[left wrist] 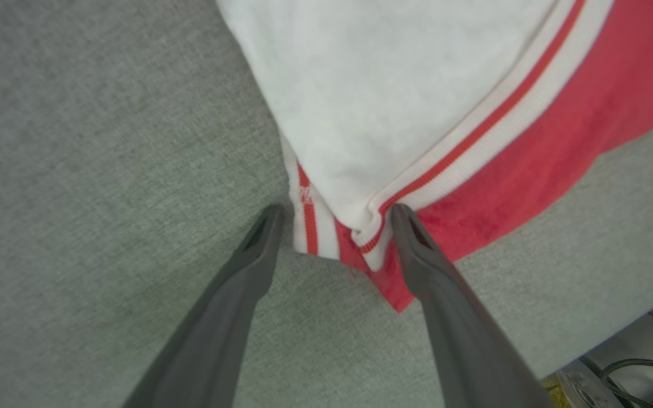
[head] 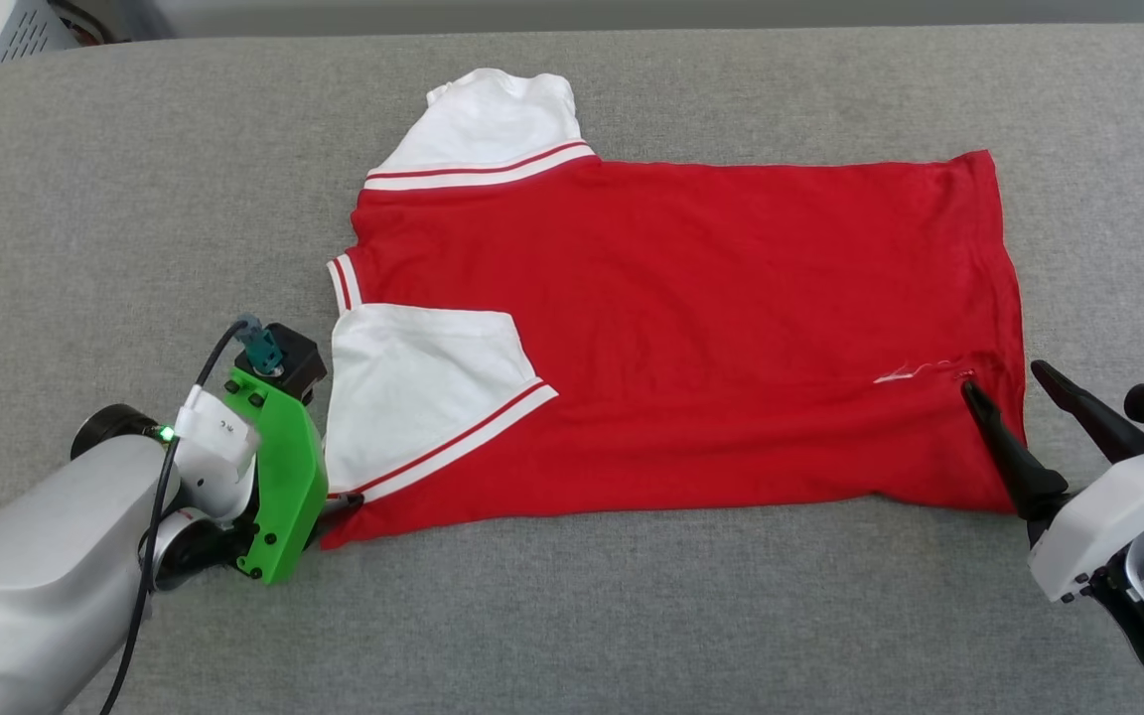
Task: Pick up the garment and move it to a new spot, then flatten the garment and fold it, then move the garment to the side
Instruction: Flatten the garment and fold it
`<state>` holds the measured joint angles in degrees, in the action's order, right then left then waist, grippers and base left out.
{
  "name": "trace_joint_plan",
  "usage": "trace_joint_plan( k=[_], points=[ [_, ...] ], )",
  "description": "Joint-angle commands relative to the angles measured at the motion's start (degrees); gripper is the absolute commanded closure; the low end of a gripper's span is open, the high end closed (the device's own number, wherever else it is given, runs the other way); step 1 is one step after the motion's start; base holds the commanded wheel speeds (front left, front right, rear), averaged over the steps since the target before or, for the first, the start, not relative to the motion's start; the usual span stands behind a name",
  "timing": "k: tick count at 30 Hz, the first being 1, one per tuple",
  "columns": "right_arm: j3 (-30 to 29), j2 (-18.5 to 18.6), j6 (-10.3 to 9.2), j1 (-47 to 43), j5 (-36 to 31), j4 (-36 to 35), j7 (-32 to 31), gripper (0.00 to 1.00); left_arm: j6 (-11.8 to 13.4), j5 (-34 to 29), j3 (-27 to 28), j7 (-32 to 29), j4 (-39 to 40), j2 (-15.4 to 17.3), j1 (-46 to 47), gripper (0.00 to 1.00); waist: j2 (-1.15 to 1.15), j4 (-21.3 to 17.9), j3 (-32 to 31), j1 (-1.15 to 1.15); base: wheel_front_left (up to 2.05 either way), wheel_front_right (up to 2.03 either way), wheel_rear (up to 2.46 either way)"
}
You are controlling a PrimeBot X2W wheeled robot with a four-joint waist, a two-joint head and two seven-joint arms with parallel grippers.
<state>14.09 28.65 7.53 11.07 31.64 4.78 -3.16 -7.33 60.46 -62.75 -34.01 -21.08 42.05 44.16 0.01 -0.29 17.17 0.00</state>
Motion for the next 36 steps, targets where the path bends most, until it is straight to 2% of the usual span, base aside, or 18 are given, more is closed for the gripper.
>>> trace_joint_plan(
  k=[1, 2, 3, 4, 5, 9, 13, 15, 20, 23, 26, 30, 36],
  points=[
    [0.06, 0.21, -0.04, 1.21, 0.58, 0.35, 0.67, 0.0, -0.15, 0.02, -2.46, 0.33, -0.95, -1.77, -1.84, 0.0, -0.01, -0.17, 0.34, 0.0, 0.0, 0.0, 0.0],
    [0.06, 0.38, -0.04, 1.44, 0.66, 0.48, 0.73, 0.0, -0.15, -0.08, -3.1, 0.96, -1.4, -1.84, -1.94, 0.0, -0.01, -0.2, 0.41, 0.0, 0.0, 0.0, 0.0],
    [0.03, 0.53, -0.04, 1.66, 0.67, 0.51, 0.77, 0.0, -0.15, -0.3, -3.76, 1.4, -1.59, -1.81, -1.96, 0.28, -0.01, -0.22, 0.4, 0.0, 0.0, 0.0, 0.0],
    [0.02, 0.79, -0.04, 1.91, 0.64, 0.46, 0.75, 0.0, -0.15, -0.29, -4.25, 2.11, -1.84, -1.75, -1.94, 0.89, -0.01, -0.19, 0.33, 0.0, 0.0, 0.0, 0.0],
    [0.09, 1.13, -0.04, 2.15, 0.57, 0.32, 0.63, 0.0, -0.15, -0.14, -4.43, 2.94, -2.07, -1.78, -1.97, 1.0, -0.01, -0.17, 0.25, 0.0, 0.0, 0.0, 0.0],
    [0.27, 3.89, -0.04, 3.83, -0.22, -0.82, -0.78, 0.0, -0.15, -0.4, -5.04, 7.63, -2.92, -1.77, -1.32, 1.0, -0.01, 0.07, -0.54, 0.0, 0.0, 0.0, 0.0],
    [0.23, 8.19, -0.04, 5.45, 0.36, -3.44, -4.81, 0.0, -0.15, -0.98, -5.68, 11.82, -2.21, -1.18, -0.15, 1.0, -0.01, 0.62, -1.65, 0.0, 0.0, 0.0, 0.0],
    [1.15, 12.46, -0.04, 6.01, 1.77, -5.99, -10.61, 0.0, -0.15, -1.86, -6.19, 14.13, -0.72, -0.32, 0.78, 1.0, -0.01, 1.06, -2.21, 0.0, 0.0, 0.0, 0.0],
    [1.79, 16.93, -0.04, 6.36, 6.15, -7.66, -23.09, 0.0, -0.15, -3.08, -6.47, 16.26, 1.85, 1.16, 1.76, 1.0, -0.01, 1.63, -2.39, 0.0, 0.0, 0.0, 0.0],
    [2.43, 16.98, -0.04, 6.35, 8.73, -7.44, -29.57, 0.0, -0.15, -3.79, -6.74, 16.99, 3.09, 1.53, 2.1, 1.0, -0.01, 2.06, -2.03, 0.0, 0.0, 0.0, 0.0],
    [3.79, 16.27, -0.04, 6.33, 9.53, -6.53, -33.0, 0.0, -0.15, -4.99, -7.08, 17.27, 3.67, 1.6, 2.63, 1.0, -0.01, 2.52, -1.45, 0.0, 0.0, 0.0, 0.0],
    [5.99, 14.17, -0.04, 6.58, 9.03, -3.32, -34.4, 0.0, -0.15, -5.6, -7.22, 17.6, 3.95, 1.01, 3.32, 1.0, -0.01, 3.2, -0.44, 0.0, 0.0, 0.0, 0.0],
    [8.51, 10.36, -0.04, 6.8, 7.86, 4.08, -32.72, 0.0, -0.07, -6.88, -7.37, 18.54, 3.78, 0.45, 4.24, 1.0, -0.01, 3.82, 1.07, 0.0, 0.0, 0.0, 0.0]
  ],
)
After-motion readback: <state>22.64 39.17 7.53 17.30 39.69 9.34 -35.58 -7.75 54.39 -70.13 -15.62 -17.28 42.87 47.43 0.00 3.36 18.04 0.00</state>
